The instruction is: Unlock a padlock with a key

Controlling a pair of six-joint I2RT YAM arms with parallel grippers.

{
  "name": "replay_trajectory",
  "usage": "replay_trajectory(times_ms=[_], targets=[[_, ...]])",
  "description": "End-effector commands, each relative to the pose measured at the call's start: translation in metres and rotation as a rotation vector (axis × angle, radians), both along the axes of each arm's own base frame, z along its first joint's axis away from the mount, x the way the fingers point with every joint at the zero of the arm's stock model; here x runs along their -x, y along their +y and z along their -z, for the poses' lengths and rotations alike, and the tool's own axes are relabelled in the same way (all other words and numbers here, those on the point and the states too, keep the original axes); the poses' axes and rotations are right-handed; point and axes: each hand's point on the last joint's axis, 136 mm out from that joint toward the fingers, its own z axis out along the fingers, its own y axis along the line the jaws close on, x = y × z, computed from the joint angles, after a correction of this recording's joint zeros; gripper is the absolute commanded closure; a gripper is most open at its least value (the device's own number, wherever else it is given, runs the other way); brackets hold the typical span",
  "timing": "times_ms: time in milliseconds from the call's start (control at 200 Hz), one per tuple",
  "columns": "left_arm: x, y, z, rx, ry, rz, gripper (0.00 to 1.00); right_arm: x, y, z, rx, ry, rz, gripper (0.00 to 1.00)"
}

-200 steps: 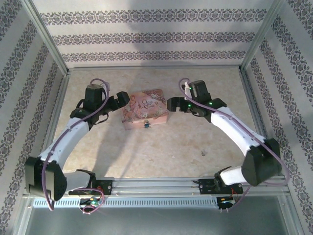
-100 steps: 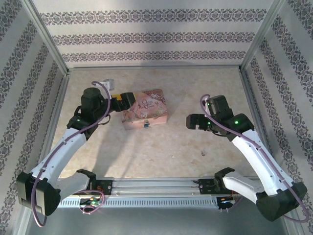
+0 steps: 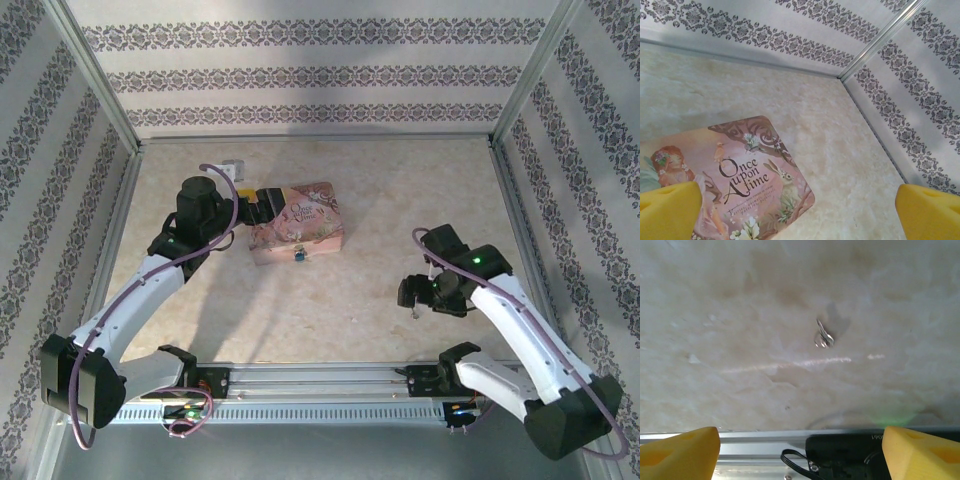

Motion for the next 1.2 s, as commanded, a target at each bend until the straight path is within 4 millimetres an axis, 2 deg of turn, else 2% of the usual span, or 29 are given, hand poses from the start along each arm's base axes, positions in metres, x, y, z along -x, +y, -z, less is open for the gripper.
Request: replay_trajectory(times_ms=[0,105,280,380,470,640,775,915,1194], targets=[[0.001,-0.001,-0.011,0.0,-0.062,-0.005,0.01,0.008,0.005,0.014,-0.006,0.059,0.023,0.18],[0.002,0.0,-0.008,-0.003,-0.054,-0.009,0.01,0.007,0.005,0.028,0.037,0.074,0.01,0.24],[0.004,0.002,-0.007,0.0,-0.054,-0.013,0.01,-0.006,0.008,0.052,0.064,0.066,0.033,0.39],[0.006,0.002,-0.01,0.002,-0.057,-0.014,0.01,-0.019,0.005,0.054,0.085,0.045,0.06,0.41],[0.008,0.003,-0.012,0.004,-0.058,-0.015,0.01,-0.026,0.008,0.061,0.034,0.031,0.122,0.44],[0.011,0.006,-0.016,0.006,-0.068,-0.026,0.01,-0.029,-0.004,0.079,0.027,0.017,0.236,0.51],[0.012,0.007,-0.017,0.005,-0.068,-0.027,0.01,-0.027,-0.021,0.084,0.087,0.012,0.276,0.58],[0.011,0.007,-0.018,-0.001,-0.07,-0.028,0.01,-0.021,-0.021,0.089,0.084,0.034,0.275,0.62],[0.01,0.006,-0.017,0.002,-0.066,-0.027,0.01,-0.022,-0.017,0.091,0.076,0.057,0.253,0.67]])
